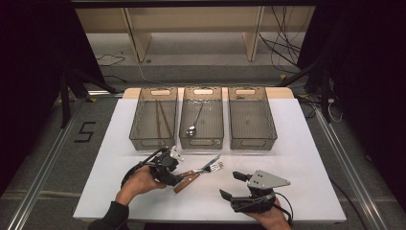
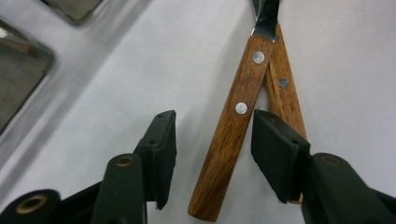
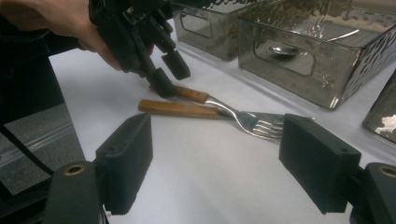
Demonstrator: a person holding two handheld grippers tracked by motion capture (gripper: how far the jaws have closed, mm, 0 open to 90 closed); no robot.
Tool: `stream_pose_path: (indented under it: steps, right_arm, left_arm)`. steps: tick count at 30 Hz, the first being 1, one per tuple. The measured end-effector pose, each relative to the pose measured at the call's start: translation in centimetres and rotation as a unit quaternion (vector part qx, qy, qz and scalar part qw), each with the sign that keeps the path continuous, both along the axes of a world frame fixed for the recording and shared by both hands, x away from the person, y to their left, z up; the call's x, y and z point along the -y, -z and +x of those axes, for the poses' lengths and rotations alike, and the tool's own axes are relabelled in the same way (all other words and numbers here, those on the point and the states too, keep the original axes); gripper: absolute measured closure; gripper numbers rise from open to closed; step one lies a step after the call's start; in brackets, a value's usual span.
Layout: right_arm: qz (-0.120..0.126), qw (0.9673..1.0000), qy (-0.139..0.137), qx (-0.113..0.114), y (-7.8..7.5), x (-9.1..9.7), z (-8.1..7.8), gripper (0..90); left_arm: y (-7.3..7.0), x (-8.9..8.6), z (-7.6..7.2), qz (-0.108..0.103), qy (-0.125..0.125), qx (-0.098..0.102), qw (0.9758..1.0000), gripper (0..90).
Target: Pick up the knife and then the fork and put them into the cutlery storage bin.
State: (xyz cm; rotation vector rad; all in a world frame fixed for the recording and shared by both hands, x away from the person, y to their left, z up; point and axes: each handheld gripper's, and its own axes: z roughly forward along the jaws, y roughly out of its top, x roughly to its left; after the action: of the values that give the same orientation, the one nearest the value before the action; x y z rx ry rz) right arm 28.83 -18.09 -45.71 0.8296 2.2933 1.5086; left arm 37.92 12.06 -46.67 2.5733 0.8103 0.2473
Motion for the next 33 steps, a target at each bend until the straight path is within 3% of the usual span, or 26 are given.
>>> stream_pose_path:
  steps: [8, 20, 27, 33]
  right_arm:
    - [-0.002, 1.0, -0.001, 0.0, 0.02, -0.06, 0.02, 26.5]
    - [-0.002, 1.0, -0.001, -0.001, 0.04, -0.06, 0.01, 26.5]
    - [-0.001, 1.0, -0.001, -0.001, 0.02, -0.05, 0.0, 26.5]
    - [-0.001, 1.0, 0.0, 0.0, -0.01, -0.02, 0.0, 26.5]
  left_arm:
    - [0.4, 0.26, -0.06, 0.006, 0.013, -0.003, 0.9999, 60.0]
    - [0.47, 0.32, -0.29, -0.001, 0.045, 0.001, 0.999, 74.7]
    - [0.35, 0.21, -0.36, -0.004, 0.053, 0.006, 0.9986, 75.5]
    - [-0.49, 0.15, -0.57, -0.014, 0.043, 0.016, 0.9989, 75.7]
